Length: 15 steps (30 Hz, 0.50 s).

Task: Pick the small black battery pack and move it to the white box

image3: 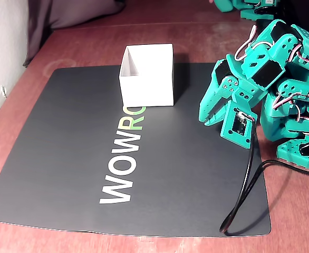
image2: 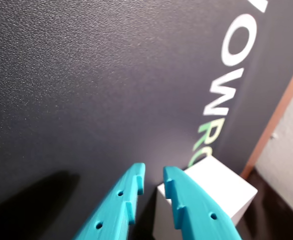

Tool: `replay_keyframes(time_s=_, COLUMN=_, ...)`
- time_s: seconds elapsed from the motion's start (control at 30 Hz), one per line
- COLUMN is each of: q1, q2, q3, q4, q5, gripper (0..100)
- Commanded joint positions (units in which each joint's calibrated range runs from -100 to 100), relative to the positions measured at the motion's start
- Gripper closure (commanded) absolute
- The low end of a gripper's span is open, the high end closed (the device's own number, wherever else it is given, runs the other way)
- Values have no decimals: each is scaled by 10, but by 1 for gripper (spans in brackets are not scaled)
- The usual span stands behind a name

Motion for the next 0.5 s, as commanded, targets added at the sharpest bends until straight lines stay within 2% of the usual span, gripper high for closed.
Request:
replay_keyframes(time_s=0.0, q1=7, q2=-1, q3=-2, q4=-1, q5=-2, gripper=99)
replay_keyframes(time_s=0.17, q1=7, q2=-1, q3=0, q4=-1, q5=-6, gripper=99)
replay_keyframes(time_s=0.3, q1=7, q2=-1, q3=6, q4=-3, q5=-46, gripper=99)
replay_keyframes(time_s=0.47, q1=7, q2=-1, q3=8, q4=-5, q5=-47, gripper=99)
